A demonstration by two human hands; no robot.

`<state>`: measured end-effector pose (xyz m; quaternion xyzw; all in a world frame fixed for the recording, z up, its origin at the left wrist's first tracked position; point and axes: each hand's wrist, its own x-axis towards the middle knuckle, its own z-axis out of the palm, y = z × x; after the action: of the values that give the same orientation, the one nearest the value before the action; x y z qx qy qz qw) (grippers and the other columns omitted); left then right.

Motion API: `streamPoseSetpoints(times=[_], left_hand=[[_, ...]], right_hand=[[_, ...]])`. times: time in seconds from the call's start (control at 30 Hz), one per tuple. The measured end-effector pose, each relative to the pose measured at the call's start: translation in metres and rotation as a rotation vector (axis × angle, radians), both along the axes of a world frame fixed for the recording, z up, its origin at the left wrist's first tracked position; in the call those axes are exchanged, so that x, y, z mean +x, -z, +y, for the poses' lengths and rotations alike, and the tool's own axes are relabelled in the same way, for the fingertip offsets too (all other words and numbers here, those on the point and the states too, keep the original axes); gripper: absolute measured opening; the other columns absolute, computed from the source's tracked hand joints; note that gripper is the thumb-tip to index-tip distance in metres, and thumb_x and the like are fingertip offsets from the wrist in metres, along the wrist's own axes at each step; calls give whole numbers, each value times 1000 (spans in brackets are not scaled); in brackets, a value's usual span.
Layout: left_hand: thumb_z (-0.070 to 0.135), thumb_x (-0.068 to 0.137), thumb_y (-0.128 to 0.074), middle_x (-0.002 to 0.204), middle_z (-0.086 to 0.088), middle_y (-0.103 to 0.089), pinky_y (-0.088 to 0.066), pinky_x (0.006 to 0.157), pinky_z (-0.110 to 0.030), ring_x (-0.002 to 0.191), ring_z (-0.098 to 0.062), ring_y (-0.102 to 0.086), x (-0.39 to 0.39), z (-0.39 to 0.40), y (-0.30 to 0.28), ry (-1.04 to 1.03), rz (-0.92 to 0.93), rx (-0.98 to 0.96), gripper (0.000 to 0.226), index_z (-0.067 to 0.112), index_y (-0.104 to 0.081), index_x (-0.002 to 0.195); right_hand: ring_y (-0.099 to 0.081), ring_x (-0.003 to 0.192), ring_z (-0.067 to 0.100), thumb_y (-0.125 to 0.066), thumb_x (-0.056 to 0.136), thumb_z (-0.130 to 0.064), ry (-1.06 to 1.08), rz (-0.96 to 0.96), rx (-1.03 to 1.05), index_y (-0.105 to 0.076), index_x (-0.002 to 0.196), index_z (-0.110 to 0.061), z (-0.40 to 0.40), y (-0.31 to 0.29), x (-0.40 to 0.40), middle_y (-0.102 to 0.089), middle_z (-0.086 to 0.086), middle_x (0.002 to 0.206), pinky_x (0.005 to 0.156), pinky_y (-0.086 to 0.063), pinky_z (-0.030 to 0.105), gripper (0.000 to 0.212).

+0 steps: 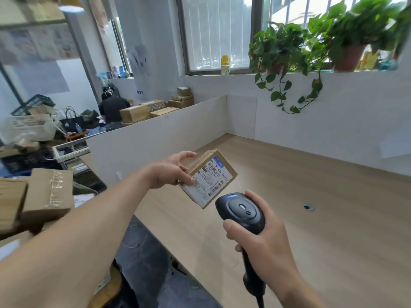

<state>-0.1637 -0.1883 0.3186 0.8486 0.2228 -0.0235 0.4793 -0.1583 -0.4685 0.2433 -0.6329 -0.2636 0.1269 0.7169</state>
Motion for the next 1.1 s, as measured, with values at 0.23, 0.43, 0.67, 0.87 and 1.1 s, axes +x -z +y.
streamPoseSetpoints(times=[0.23,0.43,0.67,0.87,1.1], left_hand=[[-6,76,-78,116,-15,-56,-56,91,-56,108,-38,-66,-39,-33,49,-207,-218,-114,98,31,-24,149],[25,51,-86,120,-10,-55,-60,87,-45,106,-33,-64,-71,-28,63,-301,-291,-158,120,37,-21,151],[9,69,-86,118,-8,-57,-59,89,-49,105,-32,-65,-111,6,62,-344,-329,-141,107,34,-23,151],[21,59,-88,116,-9,-65,-57,93,-53,108,-29,-67,-165,64,59,-371,-339,-172,106,34,-31,148],[5,82,-79,109,-7,-70,-60,87,-47,98,-26,-72,-257,173,56,-465,-407,-183,80,28,-41,148]], right_hand=[[-75,83,28,-83,55,-34,-42,72,88,-58,117,-45,19,-14,-13,-76,-2,105,52,-55,31,68],[-73,77,31,-81,59,-27,-87,87,99,-60,118,-40,41,-16,-34,-76,-1,102,51,-56,34,64],[-73,78,30,-80,61,-26,-149,74,94,-60,114,-44,79,-19,-61,-76,-7,100,52,-57,33,59],[-76,94,29,-84,49,-43,-172,21,92,-59,120,-44,134,-13,-93,-76,-4,110,76,-62,45,75],[-75,84,35,-85,77,-2,-233,-18,75,-63,116,-42,230,-10,-144,-76,-1,102,53,-57,34,60]])
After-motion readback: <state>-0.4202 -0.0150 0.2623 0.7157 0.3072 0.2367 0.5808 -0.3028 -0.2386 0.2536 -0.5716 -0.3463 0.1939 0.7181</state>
